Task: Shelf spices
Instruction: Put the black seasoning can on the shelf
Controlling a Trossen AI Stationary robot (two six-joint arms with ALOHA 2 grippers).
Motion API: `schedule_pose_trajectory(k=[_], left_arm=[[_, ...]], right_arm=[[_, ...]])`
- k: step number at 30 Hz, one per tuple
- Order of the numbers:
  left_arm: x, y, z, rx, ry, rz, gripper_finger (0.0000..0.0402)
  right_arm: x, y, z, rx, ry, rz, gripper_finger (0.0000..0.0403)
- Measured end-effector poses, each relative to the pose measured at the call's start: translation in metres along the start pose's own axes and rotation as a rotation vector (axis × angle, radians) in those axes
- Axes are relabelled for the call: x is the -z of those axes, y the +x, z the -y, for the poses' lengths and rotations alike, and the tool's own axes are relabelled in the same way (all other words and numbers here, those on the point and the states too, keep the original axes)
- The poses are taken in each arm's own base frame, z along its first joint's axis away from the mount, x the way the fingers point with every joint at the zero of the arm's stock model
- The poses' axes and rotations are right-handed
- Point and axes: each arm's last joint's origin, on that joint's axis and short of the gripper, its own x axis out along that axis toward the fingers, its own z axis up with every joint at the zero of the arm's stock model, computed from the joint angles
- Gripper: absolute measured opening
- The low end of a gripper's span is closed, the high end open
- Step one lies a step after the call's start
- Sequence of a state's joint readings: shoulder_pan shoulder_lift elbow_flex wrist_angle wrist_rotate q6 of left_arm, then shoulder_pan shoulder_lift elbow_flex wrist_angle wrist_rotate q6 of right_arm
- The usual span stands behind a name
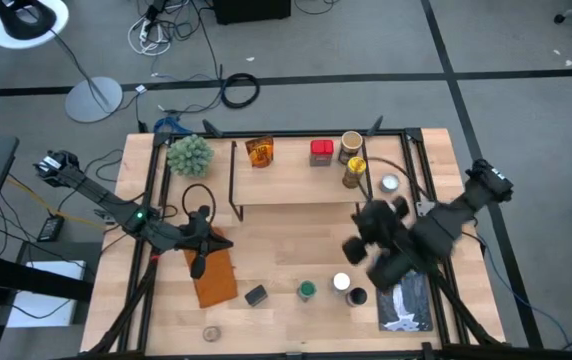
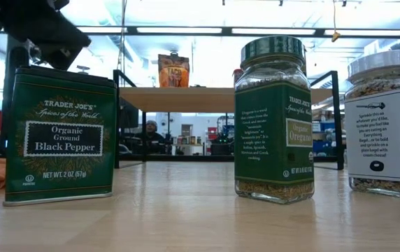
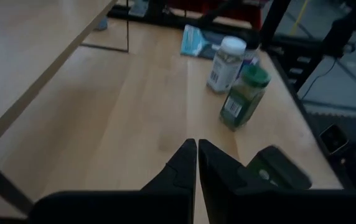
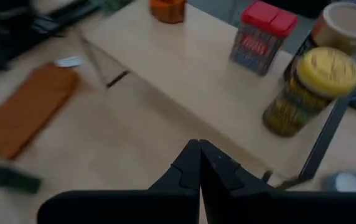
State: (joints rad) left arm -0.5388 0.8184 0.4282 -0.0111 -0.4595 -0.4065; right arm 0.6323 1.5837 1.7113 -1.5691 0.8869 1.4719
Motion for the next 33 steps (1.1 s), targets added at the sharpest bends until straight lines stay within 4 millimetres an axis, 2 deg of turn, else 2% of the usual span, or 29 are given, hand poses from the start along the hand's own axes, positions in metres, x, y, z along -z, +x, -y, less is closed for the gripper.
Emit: schedule_pose_trajectory(k=[4,6,10,15,22,26,33], left_arm=[[-0.003,0.001,0.005,0.029,-0.033,0.037,0.002],[-0.002,0.004,0.01,0.049,-0.035,0.047,0.0016],[0.001,0.013,0.024,0.05,-0.019,0.029,0.0004],[-0.009,0.025,0.047,0.045,0.017,0.01,0.0003],[-0.027,0.038,0.074,-0.064,0.069,-0.074,0.0003],[-0.032,0.045,0.087,-0.096,0.073,-0.093,0.0003],[-0.031,0.061,0.099,-0.052,0.027,-0.039,0.0007]], right_arm=[[0.037,-0.022,-0.002,-0.082,0.013,0.075,0.0],[0.054,-0.026,0.0,-0.099,0.021,0.077,0.0],[0.089,-0.02,0.007,-0.077,0.041,0.053,0.0],[0.118,-0.005,0.019,-0.029,0.049,0.071,0.0002],[0.139,0.016,0.03,0.019,0.083,0.092,0.0003],[0.142,0.018,0.03,0.028,0.083,0.064,0.0002],[0.142,0.018,0.03,0.03,0.028,0.063,0.0009]])
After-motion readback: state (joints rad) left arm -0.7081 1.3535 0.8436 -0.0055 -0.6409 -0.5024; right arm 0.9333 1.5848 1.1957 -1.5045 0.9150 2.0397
